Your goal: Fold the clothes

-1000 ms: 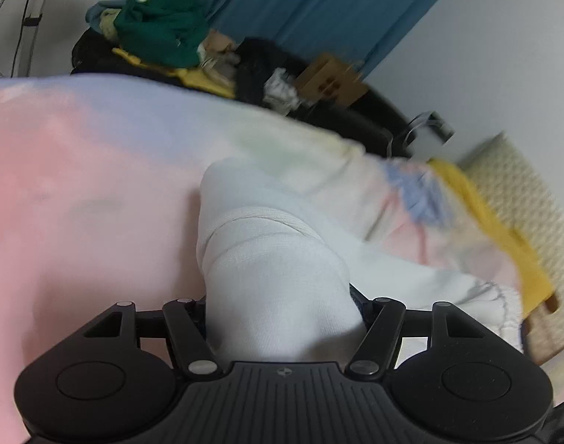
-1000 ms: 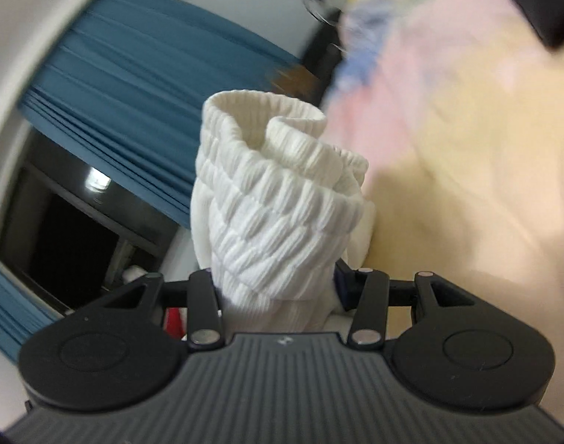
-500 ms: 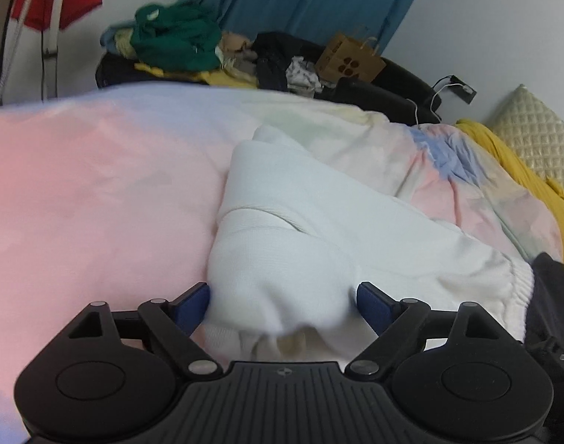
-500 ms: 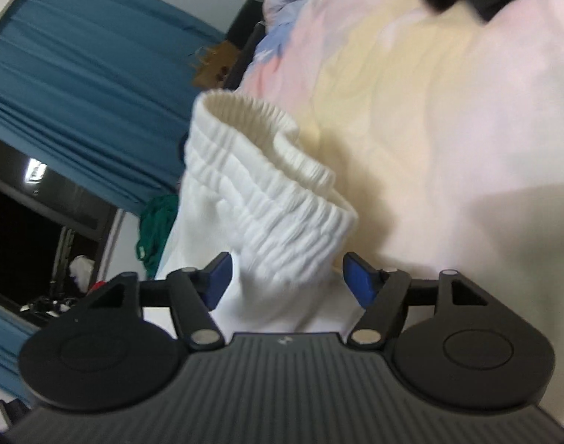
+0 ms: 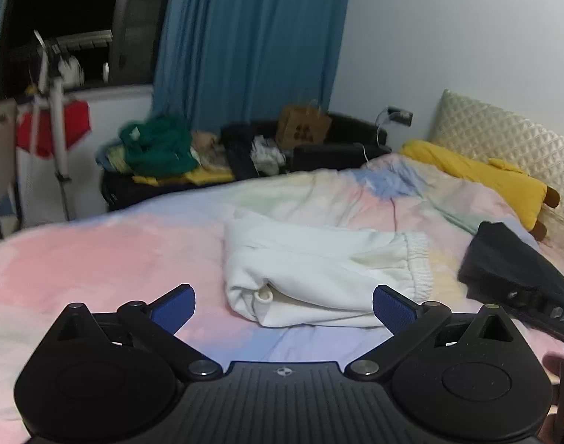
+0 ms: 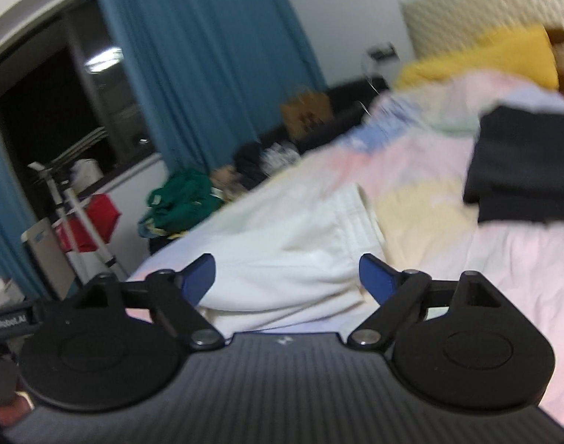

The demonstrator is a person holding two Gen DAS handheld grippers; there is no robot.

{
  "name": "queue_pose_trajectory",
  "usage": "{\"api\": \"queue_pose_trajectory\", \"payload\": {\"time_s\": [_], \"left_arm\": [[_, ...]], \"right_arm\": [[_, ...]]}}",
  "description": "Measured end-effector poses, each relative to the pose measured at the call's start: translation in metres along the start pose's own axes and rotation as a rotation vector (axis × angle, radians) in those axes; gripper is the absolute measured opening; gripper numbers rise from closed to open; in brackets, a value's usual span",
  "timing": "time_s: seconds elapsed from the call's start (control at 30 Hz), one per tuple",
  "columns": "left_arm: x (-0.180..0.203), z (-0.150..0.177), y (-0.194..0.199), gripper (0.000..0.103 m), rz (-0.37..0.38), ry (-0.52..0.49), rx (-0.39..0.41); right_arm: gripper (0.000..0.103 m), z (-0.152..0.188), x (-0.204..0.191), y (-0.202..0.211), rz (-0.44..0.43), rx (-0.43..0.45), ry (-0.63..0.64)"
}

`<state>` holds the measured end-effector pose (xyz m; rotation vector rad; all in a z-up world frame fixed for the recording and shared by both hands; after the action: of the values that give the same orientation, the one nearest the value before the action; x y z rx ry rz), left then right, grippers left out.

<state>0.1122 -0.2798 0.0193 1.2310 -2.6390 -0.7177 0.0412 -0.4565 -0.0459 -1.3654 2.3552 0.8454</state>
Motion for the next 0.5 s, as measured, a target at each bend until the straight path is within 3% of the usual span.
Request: {"api": "queue_pose_trajectory", "payload": {"time_s": [0.23,0.5], "left_arm": [[0.020,0.008,0.093,0.103,-0.019,-0.034,0.072],[0.019,0.037,0.133,0.103,-0.084,-0.065,0.063]], "right_arm": [[0.086,0.003,-0.041,0.063,-0.020,0.011,0.164],[0.086,0.027,-0.064,0.088,-0.076,0.004,0.216]]}}
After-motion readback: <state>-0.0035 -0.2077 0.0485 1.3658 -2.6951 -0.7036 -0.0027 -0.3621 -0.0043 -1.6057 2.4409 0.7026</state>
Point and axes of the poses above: each gripper's, at about its wrist camera, not at the fingertips, and y roughly against the way its jaws point, x to its right, z to its underside, the point moved 6 cm from there along -y, roughly the way its jaws point, and after that the axes turned 10 degrees about -y, right-handed, at the moved point
